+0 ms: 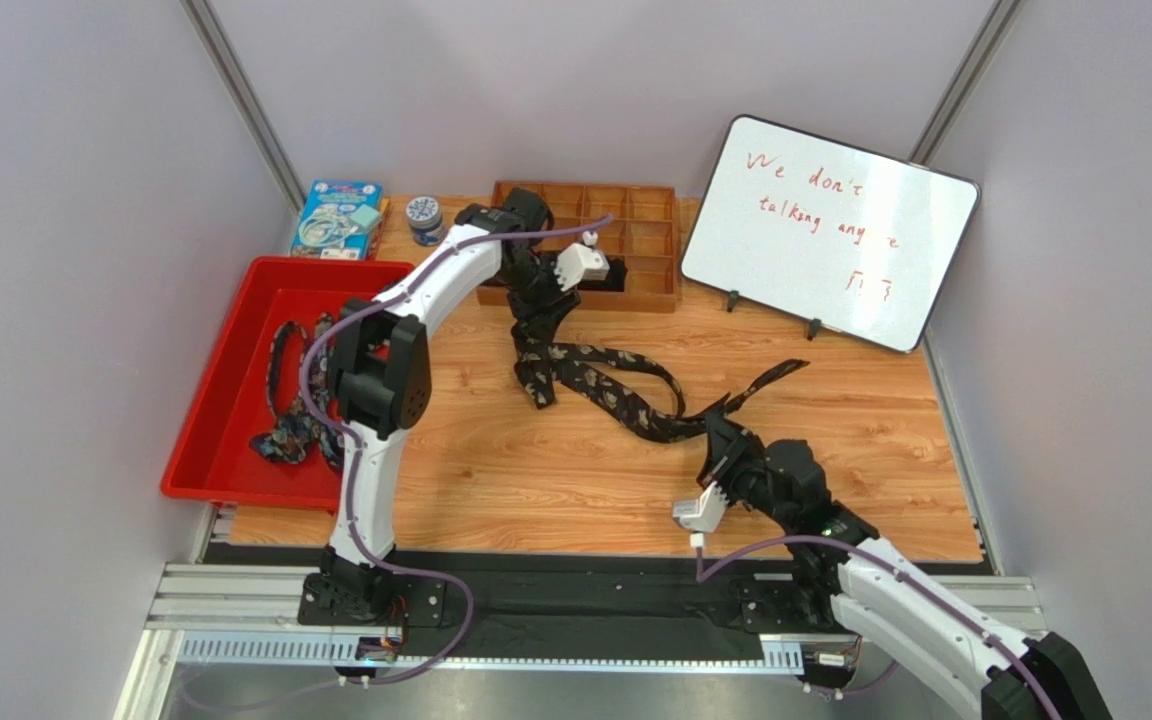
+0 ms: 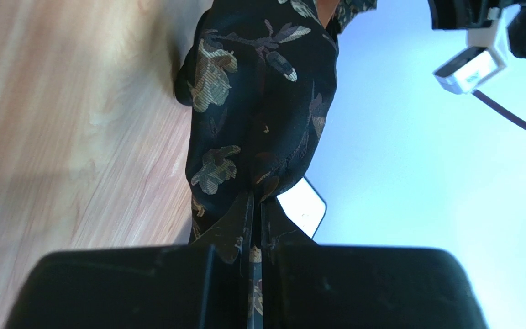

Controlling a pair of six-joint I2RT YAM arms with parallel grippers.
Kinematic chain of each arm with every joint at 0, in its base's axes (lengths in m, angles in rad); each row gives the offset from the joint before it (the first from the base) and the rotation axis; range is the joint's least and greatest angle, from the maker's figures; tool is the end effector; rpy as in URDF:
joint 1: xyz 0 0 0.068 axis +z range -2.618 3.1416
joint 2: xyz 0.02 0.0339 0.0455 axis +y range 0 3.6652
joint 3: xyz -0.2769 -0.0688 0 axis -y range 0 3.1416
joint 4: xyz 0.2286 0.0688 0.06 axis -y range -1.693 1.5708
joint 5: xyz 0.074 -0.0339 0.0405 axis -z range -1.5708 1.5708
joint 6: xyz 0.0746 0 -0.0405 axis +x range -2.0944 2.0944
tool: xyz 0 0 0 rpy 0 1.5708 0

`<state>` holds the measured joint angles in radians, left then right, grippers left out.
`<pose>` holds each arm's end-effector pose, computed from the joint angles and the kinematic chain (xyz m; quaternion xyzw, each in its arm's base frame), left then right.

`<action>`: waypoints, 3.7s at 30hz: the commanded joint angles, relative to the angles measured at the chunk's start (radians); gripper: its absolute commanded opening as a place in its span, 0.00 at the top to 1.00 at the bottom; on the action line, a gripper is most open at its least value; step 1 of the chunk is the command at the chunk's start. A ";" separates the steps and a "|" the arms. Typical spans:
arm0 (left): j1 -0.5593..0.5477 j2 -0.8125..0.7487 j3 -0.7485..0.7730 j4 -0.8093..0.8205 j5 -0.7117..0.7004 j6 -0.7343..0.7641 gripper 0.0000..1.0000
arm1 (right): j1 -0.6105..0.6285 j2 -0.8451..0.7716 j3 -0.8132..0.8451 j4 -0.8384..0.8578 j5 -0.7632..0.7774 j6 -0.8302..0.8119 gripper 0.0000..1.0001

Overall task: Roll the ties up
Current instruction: Flatten out the tie at the center of the board.

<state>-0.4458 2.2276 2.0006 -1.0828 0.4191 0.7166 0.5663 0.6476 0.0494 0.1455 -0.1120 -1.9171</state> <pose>0.4037 -0.2266 0.2025 0.5551 0.7957 -0.1872 0.1540 0.1264 0.0902 0.1366 -0.8106 0.2455 -0.2940 0.4430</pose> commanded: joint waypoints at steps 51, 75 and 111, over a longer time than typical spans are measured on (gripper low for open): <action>-0.343 -0.388 -0.915 0.954 -0.500 0.115 1.00 | -0.105 0.496 0.047 0.261 0.283 0.205 1.00; -0.436 -0.373 -0.970 0.824 -0.513 0.115 0.85 | -0.368 0.288 0.604 -0.853 -0.136 0.576 0.35; -0.208 -0.312 -0.501 0.523 -0.169 -0.195 0.44 | -0.421 1.232 1.235 -1.051 -0.192 1.632 0.66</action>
<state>-0.6945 1.8755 1.3766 -0.5270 0.2138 0.5896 0.1455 1.8572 1.2865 -0.9428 -0.3191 -0.3294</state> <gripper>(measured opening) 0.551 0.342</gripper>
